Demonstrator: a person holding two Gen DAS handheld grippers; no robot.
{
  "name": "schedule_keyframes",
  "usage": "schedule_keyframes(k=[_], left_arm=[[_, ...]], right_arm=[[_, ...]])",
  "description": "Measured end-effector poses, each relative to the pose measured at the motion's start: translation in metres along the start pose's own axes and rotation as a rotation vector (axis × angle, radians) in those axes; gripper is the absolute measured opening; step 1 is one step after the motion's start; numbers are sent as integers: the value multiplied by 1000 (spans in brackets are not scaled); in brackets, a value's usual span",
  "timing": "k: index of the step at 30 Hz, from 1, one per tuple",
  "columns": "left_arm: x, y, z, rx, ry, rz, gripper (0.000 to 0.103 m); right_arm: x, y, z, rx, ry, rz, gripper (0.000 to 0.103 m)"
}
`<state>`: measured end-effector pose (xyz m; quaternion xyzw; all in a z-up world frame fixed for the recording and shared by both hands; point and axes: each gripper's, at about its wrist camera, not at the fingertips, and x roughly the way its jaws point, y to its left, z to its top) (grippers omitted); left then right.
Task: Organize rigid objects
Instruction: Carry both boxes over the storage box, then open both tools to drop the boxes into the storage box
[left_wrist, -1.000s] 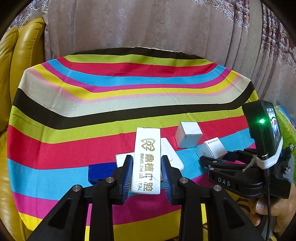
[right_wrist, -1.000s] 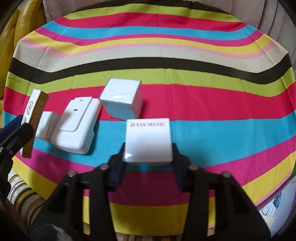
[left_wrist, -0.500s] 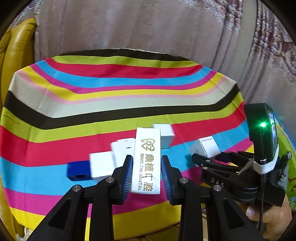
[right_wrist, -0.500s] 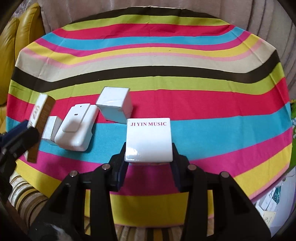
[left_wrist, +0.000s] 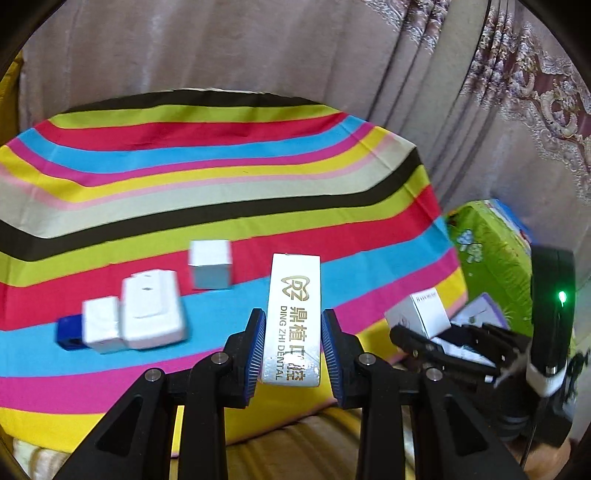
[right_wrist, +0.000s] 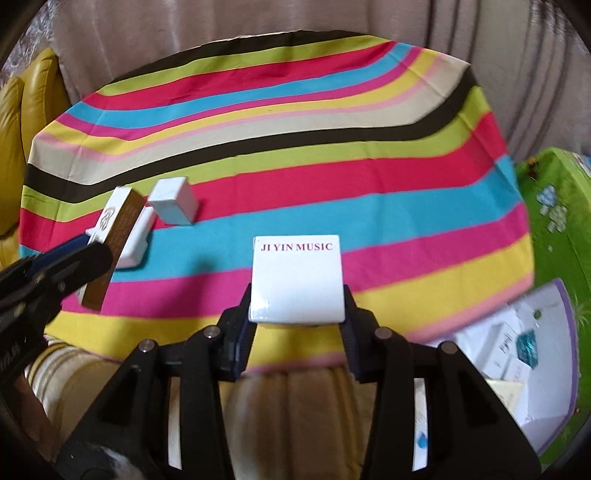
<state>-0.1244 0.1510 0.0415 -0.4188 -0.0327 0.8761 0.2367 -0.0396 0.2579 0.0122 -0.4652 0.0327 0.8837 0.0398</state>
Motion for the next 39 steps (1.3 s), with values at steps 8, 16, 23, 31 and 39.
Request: schedule_keyframes(k=[8, 16, 23, 31, 39], left_arm=[[15, -49, -8, 16, 67, -86, 32], [30, -111, -28, 112, 154, -208, 32], [39, -144, -46, 221, 194, -263, 32], [42, -164, -61, 341, 228, -279, 32], [44, -172, -65, 399, 238, -294, 32]], right_arm=[[-17, -57, -29, 78, 32, -74, 45], [-37, -122, -61, 195, 41, -143, 45], [-47, -166, -89, 286, 54, -223, 45], [-48, -197, -107, 399, 73, -244, 46], [-51, -207, -112, 439, 78, -277, 46]])
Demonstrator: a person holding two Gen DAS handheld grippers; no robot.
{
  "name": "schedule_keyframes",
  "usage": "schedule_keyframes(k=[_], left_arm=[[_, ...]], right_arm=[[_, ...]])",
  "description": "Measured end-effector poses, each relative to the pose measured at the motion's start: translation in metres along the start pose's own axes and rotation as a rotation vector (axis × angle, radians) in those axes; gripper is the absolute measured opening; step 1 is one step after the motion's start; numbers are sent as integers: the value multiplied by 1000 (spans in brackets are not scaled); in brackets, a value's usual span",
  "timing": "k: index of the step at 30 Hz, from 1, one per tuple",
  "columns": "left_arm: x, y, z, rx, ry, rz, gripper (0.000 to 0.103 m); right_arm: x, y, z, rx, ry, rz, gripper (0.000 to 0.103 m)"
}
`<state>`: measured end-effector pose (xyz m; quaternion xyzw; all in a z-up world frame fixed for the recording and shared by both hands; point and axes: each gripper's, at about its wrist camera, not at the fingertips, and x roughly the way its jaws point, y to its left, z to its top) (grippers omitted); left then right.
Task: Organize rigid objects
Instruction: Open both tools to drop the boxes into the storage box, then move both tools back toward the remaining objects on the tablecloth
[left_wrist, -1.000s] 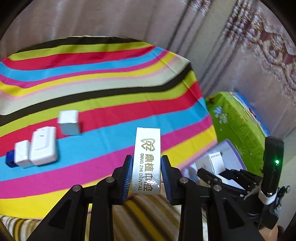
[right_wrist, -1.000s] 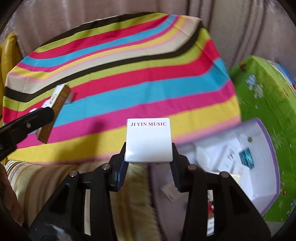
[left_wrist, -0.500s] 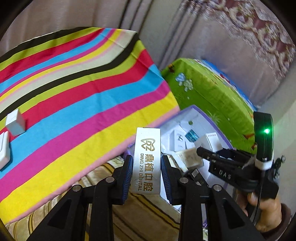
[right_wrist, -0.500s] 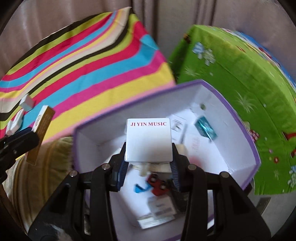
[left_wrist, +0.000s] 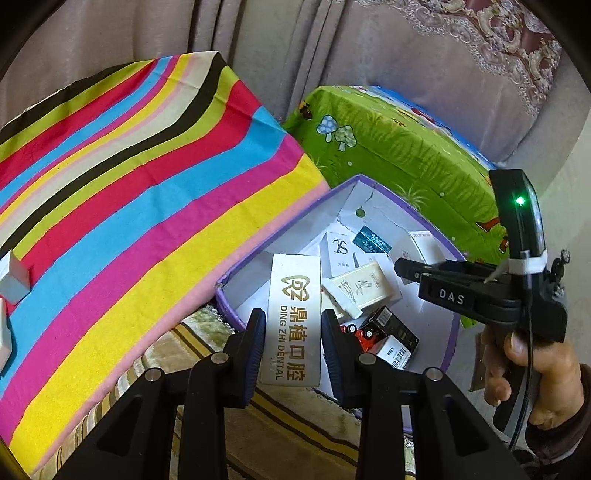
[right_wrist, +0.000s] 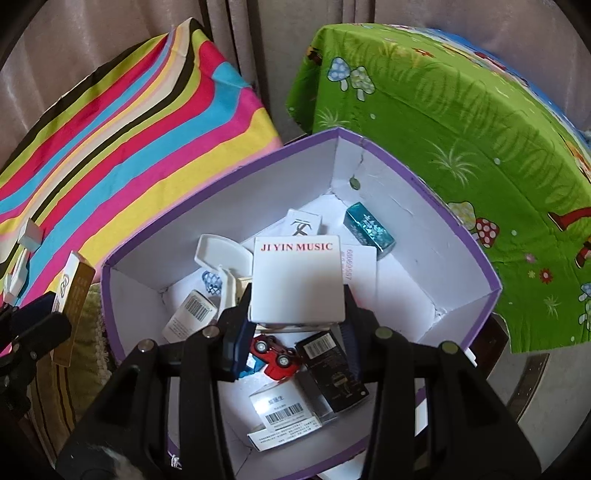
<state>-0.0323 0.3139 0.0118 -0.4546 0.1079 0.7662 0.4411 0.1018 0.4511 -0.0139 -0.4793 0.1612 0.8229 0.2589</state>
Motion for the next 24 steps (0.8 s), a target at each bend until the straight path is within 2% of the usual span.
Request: schedule_keyframes(k=[4, 5, 6, 7, 8, 9, 16, 24], left_arm=[[2, -3, 0, 15, 7, -18, 34], [3, -4, 0, 19, 14, -17, 42], [4, -3, 0, 20, 17, -17, 48], [4, -3, 0, 20, 17, -17, 60], [3, -2, 0, 17, 14, -18, 64], [2, -2, 0, 17, 12, -20, 64], [-4, 1, -1, 5, -16, -18, 64], [-27, 17, 1, -40, -110, 55, 64]], right_arm=[[5, -3, 0, 17, 13, -16, 46], [6, -4, 0, 19, 15, -25, 48], [7, -4, -1, 22, 19, -35, 55], [8, -4, -1, 25, 22, -40, 60], [8, -5, -1, 32, 24, -42, 69], [8, -5, -2, 40, 25, -43, 73], [4, 4, 1, 38, 16, -32, 74], [-8, 23, 10, 15, -21, -6, 74]])
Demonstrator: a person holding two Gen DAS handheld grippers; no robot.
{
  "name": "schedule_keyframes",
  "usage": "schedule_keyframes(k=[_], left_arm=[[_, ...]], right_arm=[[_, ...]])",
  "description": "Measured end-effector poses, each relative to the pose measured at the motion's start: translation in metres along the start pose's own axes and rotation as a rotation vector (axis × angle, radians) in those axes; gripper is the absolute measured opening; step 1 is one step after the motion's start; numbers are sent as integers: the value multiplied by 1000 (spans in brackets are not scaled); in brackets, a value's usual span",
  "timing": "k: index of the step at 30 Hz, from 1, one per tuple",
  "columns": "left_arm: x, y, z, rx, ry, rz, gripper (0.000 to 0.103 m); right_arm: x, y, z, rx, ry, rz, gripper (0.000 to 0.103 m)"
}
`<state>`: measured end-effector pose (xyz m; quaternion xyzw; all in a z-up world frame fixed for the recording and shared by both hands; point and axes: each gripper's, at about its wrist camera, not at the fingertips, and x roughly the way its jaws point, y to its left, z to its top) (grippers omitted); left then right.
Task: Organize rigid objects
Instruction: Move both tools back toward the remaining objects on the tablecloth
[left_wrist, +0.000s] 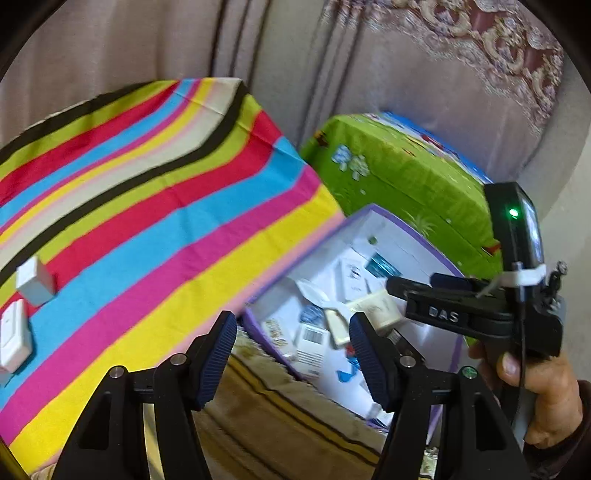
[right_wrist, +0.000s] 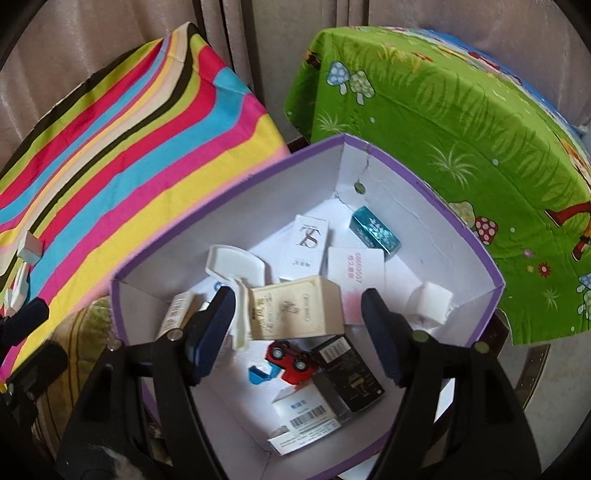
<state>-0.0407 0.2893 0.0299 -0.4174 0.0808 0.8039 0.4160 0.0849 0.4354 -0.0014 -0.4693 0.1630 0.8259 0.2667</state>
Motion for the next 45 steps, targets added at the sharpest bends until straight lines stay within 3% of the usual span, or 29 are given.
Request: schedule_keyframes(k=[8, 16, 38, 45], left_arm=[[-18, 24, 4, -4, -88, 159, 64], [-32, 59, 5, -88, -134, 214, 64], [-88, 212, -34, -669, -218, 309, 65], [-117, 251, -52, -772, -253, 344, 65]], right_arm=[[-10, 39, 10, -65, -32, 47, 74], [-13, 78, 17, -110, -53, 97, 74], [-17, 182, 12, -304, -52, 245, 74], [-19, 216, 6, -384, -49, 298, 74]])
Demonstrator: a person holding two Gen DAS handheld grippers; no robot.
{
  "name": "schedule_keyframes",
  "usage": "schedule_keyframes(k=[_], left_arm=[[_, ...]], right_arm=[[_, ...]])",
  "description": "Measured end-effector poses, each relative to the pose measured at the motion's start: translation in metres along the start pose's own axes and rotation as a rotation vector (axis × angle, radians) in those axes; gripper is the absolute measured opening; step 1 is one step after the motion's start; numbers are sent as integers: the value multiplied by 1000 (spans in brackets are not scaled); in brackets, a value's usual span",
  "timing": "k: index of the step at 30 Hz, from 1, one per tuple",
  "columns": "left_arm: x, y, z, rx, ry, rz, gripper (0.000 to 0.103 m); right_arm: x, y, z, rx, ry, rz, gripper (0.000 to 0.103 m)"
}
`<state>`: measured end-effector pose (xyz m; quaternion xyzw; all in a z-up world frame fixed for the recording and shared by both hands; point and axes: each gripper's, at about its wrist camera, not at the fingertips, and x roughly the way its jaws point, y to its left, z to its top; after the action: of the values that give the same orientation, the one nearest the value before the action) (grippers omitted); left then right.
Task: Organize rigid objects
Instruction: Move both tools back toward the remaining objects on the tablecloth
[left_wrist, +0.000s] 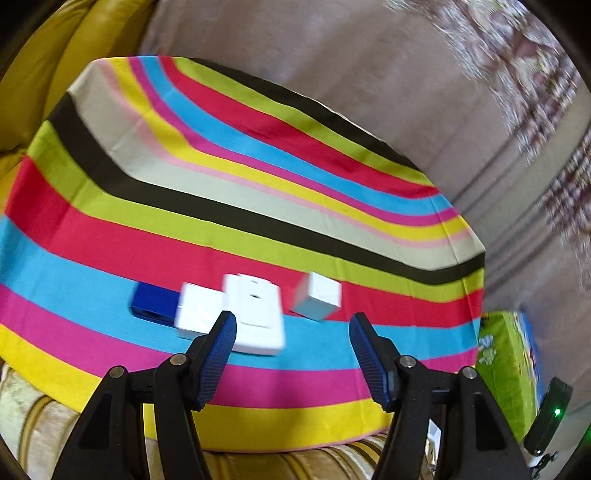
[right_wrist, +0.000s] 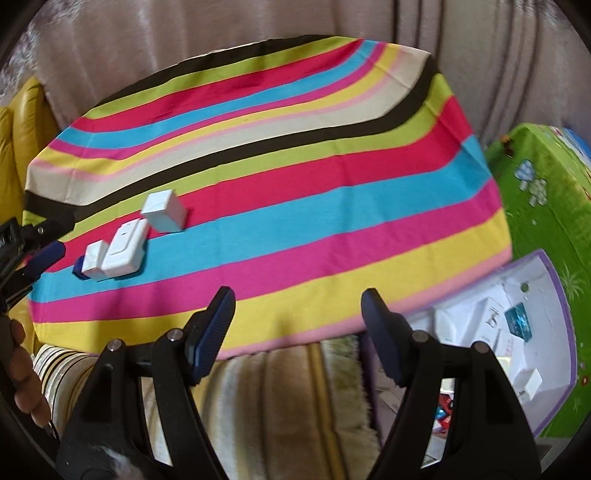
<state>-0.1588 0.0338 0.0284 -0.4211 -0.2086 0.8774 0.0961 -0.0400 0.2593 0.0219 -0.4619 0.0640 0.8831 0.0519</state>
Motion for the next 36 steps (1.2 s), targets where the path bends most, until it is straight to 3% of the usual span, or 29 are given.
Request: schedule_keyframes(k=[5, 13, 20, 23, 26, 33, 34, 36], left_arm=[[-7, 31, 8, -21, 6, 56, 65], [-34, 70, 12, 67, 35, 152, 65], [-50, 109, 12, 175, 229, 193, 65], [-41, 118, 12, 188, 264, 216, 67], [-22, 125, 9, 130, 290, 178, 67], [29, 99, 7, 177, 284, 168, 67], [34, 96, 9, 188, 272, 176, 67], [40, 90, 13, 235, 222, 269, 67]], right_arm=[[3, 25, 3, -59, 6, 43, 74], [11, 60, 3, -119, 10, 120, 74], [14, 78, 2, -145, 11, 151, 74], [15, 86, 2, -163, 8, 148, 74], [18, 97, 1, -185, 10, 143, 74], [29, 119, 4, -253, 25, 133, 75], [31, 122, 3, -261, 28, 135, 75], [37, 130, 3, -287, 42, 133, 75]])
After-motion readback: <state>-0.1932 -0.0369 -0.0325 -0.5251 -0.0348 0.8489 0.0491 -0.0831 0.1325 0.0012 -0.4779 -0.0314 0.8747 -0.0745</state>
